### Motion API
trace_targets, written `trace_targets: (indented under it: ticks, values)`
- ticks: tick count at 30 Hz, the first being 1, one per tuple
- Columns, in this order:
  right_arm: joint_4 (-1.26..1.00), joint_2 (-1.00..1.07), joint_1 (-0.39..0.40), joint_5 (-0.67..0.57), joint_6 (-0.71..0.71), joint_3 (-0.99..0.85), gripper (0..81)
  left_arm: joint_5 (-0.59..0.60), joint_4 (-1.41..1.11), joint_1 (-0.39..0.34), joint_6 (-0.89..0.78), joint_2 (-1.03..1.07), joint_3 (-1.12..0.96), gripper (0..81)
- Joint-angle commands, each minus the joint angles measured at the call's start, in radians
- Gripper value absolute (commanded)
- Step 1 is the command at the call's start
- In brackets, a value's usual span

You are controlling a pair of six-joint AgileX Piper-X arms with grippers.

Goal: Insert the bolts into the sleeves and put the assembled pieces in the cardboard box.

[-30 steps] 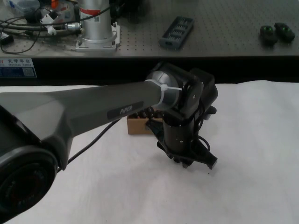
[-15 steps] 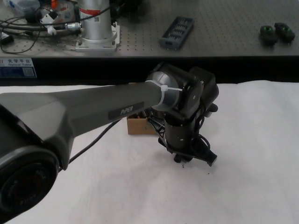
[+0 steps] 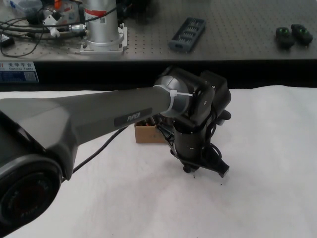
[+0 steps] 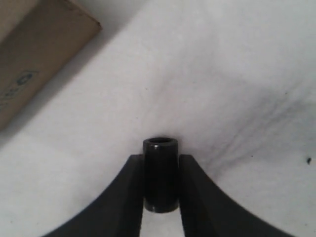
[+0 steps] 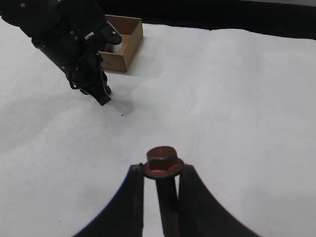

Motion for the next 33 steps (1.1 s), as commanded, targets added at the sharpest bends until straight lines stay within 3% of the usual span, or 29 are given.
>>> trace_targets:
  ticks: [1,6,10,12,17,18,28,33]
  values:
    - [-0.008,-0.007,-0.006,-0.004,0.001,-0.001,2.9,0.006,0.034,-0.004,0.01,0.006,-0.012,12.4]
    - [-0.008,-0.007,-0.006,-0.004,0.001,-0.001,2.9,0.017,0.037,-0.004,0.01,0.006,-0.007,23.5]
    - [-0.008,-0.007,-0.006,-0.004,0.001,-0.001,2.9,0.017,0.046,-0.004,0.01,0.006,-0.007,25.1]
    - [-0.008,-0.007,-0.006,-0.004,0.001,-0.001,2.9,0.017,0.049,-0.004,0.01,0.006,-0.007,22.7]
    - [-0.008,-0.007,-0.006,-0.004,0.001,-0.001,2.9,0.014,0.052,-0.004,0.01,0.006,-0.007,2.1]
    - [-0.008,-0.007,-0.006,-0.004,0.001,-0.001,2.9,0.014,0.052,-0.004,0.01,0.006,-0.007,0.9]
    - [-0.186,-0.007,-0.006,-0.004,-0.003,-0.001,2.9,0.06,0.014,0.005,0.008,-0.102,-0.007,0.6]
    - [-0.324,0.014,-0.006,-0.004,-0.133,-0.001,2.9,0.151,-0.034,0.02,-0.088,-0.219,-0.007,0.6]
